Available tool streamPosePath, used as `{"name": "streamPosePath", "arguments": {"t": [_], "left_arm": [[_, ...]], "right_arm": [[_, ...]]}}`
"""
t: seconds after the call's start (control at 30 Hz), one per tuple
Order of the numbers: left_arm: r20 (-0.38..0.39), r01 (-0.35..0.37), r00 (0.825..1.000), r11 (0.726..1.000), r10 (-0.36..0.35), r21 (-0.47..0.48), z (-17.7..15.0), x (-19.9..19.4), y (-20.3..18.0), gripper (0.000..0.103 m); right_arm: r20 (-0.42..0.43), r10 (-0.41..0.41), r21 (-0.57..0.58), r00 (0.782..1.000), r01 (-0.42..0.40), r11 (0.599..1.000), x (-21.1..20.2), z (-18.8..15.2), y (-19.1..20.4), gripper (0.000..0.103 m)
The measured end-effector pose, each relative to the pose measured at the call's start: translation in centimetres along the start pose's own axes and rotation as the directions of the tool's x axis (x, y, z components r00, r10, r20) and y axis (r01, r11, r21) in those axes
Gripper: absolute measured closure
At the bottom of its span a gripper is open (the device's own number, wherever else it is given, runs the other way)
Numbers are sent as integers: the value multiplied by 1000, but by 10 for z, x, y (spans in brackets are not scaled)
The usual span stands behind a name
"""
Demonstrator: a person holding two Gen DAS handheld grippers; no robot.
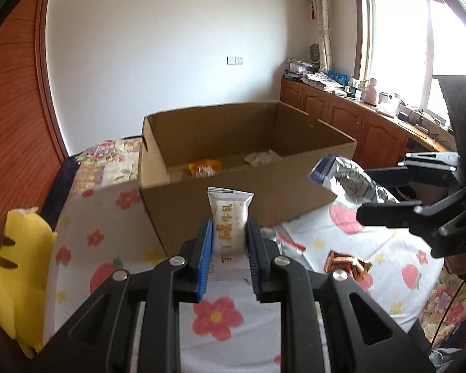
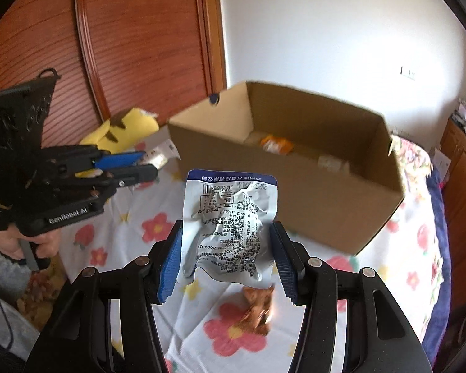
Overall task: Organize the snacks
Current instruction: 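Lift both held snacks and carry them over the cardboard box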
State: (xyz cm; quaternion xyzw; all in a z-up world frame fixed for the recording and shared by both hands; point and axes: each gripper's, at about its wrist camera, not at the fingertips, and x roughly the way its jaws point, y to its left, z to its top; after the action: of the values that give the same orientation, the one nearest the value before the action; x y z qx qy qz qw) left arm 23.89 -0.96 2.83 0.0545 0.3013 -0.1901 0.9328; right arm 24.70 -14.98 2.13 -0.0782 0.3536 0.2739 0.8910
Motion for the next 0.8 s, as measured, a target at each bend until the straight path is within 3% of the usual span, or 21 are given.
{"name": "streamPosePath", "arguments": {"t": [0.5,0.8], "left_arm": [[81,-9,997,1000,7,22,65,23,8,84],[88,-34,996,999,31,33,84,50,21,84]], "right_arm": [[118,-8,-12,993,9,1000,6,58,-34,48],[153,-19,-27,988,23,999,25,81,-50,48]]}}
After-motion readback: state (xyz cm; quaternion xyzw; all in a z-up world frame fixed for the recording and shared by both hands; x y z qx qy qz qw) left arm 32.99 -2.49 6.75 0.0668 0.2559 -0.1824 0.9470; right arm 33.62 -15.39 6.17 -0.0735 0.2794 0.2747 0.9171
